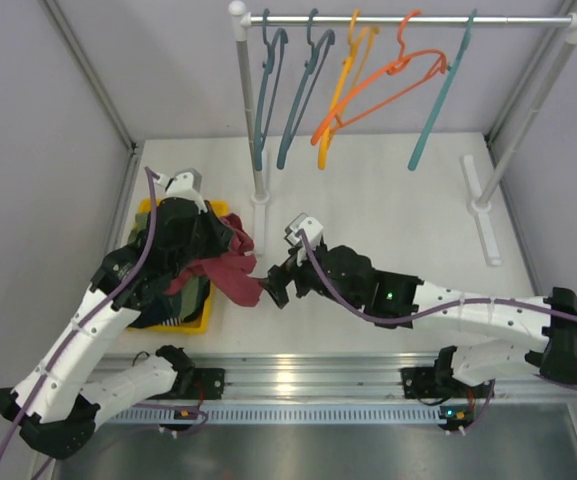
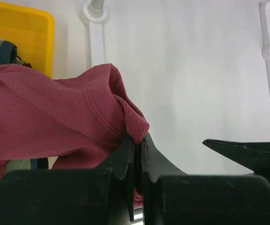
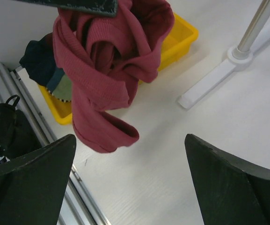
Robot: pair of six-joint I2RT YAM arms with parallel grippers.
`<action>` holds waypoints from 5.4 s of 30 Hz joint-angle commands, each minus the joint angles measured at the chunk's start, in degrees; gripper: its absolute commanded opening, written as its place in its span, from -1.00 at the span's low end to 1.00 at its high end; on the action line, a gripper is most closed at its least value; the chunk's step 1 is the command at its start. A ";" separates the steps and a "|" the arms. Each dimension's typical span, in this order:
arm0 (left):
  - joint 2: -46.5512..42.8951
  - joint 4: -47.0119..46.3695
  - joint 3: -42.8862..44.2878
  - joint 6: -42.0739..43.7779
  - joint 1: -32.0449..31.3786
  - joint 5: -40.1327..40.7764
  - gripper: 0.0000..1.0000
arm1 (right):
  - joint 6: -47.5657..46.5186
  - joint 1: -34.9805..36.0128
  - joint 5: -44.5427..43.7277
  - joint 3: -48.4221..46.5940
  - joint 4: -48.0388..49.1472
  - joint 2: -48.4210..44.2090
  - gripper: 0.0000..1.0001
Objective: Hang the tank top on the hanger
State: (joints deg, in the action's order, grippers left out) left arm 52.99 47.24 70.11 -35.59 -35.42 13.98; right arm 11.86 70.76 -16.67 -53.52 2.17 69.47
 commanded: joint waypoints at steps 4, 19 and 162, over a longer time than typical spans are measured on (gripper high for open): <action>-1.75 -1.01 -1.02 -2.02 -1.76 -0.44 -1.00 | -5.35 1.13 3.13 -7.83 7.32 6.72 0.99; -3.07 -0.93 -1.99 -1.58 -1.76 -0.18 -1.00 | -5.62 1.31 7.26 -13.37 7.59 13.85 -0.23; -0.17 -13.06 9.93 -2.03 -1.93 3.51 -1.00 | 10.47 -25.15 3.13 -43.05 -46.64 -3.21 -1.00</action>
State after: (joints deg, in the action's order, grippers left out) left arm 53.41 32.82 73.45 -40.12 -37.69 13.02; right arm 26.79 46.30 -13.50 -87.37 -40.80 63.35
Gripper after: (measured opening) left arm 0.017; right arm 0.009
